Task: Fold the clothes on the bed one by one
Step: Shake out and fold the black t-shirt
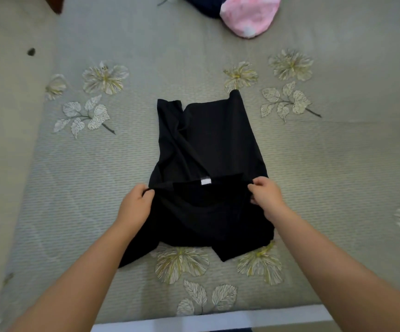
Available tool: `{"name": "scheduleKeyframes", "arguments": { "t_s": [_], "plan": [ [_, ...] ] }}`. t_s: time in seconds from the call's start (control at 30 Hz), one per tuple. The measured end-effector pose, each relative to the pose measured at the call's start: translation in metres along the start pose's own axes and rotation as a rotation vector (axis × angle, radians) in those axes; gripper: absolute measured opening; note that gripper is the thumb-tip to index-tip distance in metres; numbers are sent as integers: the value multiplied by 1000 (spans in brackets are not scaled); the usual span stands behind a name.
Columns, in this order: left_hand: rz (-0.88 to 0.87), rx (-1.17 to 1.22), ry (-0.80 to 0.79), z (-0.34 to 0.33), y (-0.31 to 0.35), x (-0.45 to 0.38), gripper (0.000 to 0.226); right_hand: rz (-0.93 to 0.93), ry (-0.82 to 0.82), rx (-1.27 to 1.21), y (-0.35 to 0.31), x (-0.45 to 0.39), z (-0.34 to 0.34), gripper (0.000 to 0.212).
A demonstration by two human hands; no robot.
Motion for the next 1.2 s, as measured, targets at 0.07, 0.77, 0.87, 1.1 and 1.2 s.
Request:
{"name": "scheduleKeyframes", "arguments": {
  "t_s": [0.07, 0.77, 0.87, 1.1, 1.2],
  "plan": [
    [-89, 36, 39, 19, 29, 11, 14, -84, 11, -224, -21, 2, 22, 32],
    [-943, 198, 564, 314, 271, 271, 12, 1146, 635, 353, -400, 230, 253, 16],
    [-1020, 125, 897, 335, 239, 329, 20, 1302, 740, 371, -397, 297, 248, 28],
    [-1243, -63, 1296, 352, 171, 426, 24, 1416, 1160, 579, -367, 428, 243, 31],
    [-1310, -53, 1461, 368, 148, 449, 12, 1491, 1275, 624, -360, 466, 247, 31]
  ]
}}
Point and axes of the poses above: each hand's wrist, its own x-axis away from the middle knuckle, its own z-axis out of the back of the hand, y = z × x, the point moved 9 cm from there along -x, towards the middle knuckle, and after that the axes turned 14 degrees about z, right-handed, at the moved point
